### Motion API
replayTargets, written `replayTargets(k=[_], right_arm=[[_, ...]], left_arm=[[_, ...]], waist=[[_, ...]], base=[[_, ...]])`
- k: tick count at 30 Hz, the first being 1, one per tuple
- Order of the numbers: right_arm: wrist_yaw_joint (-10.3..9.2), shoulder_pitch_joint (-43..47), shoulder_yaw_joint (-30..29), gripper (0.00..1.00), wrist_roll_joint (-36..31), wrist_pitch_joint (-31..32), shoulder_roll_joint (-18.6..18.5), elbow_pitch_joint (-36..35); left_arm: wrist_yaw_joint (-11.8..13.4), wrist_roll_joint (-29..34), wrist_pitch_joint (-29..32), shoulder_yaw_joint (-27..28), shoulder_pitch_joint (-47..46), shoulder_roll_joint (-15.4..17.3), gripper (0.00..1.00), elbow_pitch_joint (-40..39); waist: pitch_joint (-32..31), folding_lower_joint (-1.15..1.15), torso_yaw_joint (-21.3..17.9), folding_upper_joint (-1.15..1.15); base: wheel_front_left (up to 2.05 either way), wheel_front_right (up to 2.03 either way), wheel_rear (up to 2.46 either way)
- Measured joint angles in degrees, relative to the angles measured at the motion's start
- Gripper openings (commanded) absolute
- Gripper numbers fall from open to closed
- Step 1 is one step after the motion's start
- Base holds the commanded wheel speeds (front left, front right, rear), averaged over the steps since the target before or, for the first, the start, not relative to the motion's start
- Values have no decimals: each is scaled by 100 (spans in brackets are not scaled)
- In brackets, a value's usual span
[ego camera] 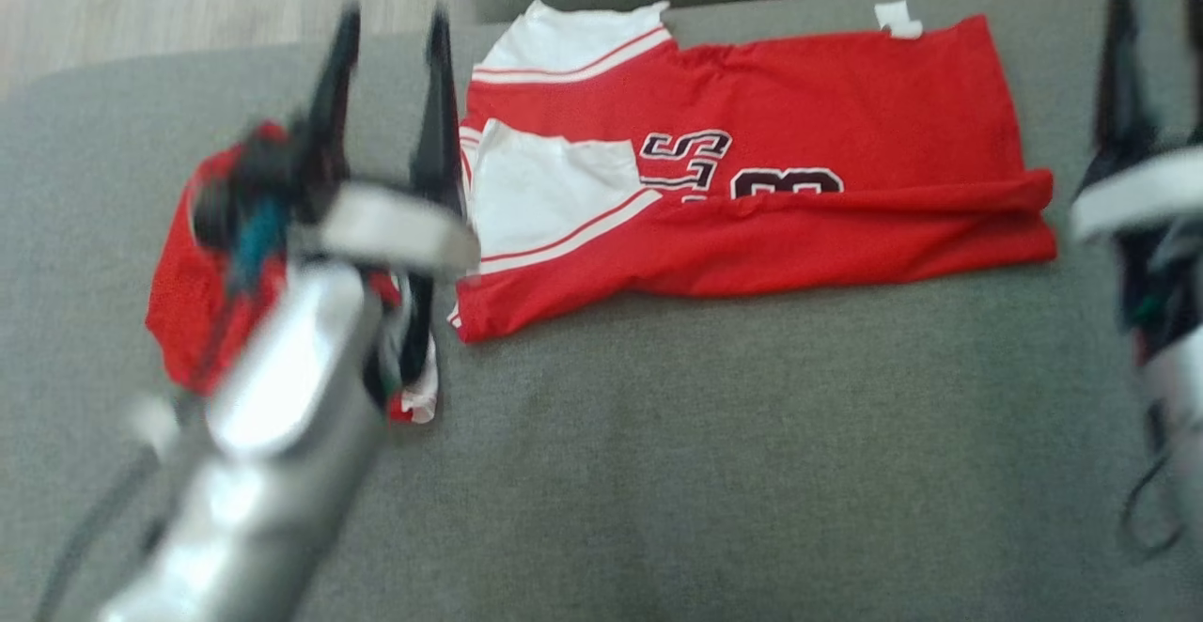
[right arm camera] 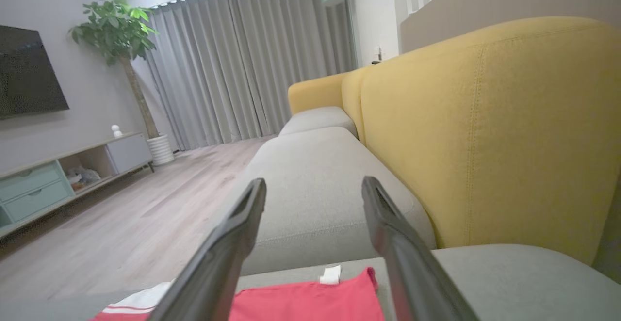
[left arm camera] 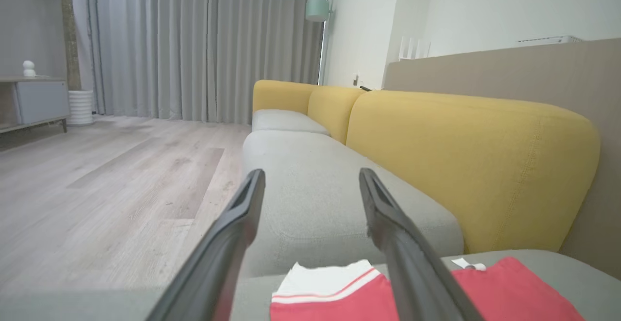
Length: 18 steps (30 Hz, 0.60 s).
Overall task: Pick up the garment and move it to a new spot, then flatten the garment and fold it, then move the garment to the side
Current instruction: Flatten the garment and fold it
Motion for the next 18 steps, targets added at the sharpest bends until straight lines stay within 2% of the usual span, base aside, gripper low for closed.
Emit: replayTargets(k=[1,2,5,8,13,18], right_arm=[[0,291,-223,100,-280,0,182,-237],[0,909,-590,100,-817,0,570,-638],[0,1757,-1032,100,-1380,0,1144,-1123],[0,2372,-1205,100,-1723,0,1559,-1502],[0,2930,-1282,100,-1949,0,1758,-1859],[0,3026,-1265,100,-1991,4,1811,-2043]], left_arm=[[37,89,0,109,298,-46,100,-162],[67,333,0,186,904,-101,100,-387],[124,571,1,435,1703,-258,100,-610],[82,831,1,611,2191,-348,100,-740],[-42,1167,1,859,2556,-478,100,-820],[-216,1354,0,1051,2619,-586,100,-794]], waist=[[-51,0,-7,0],[-150,0,-24,0],[-291,-1,-41,0],[-394,0,-55,0],[-494,0,-100,0],[-499,1,-203,0]], base=[[0,0,0],[0,0,0],[0,0,0],[0,0,0],[0,0,0],[0,0,0]])
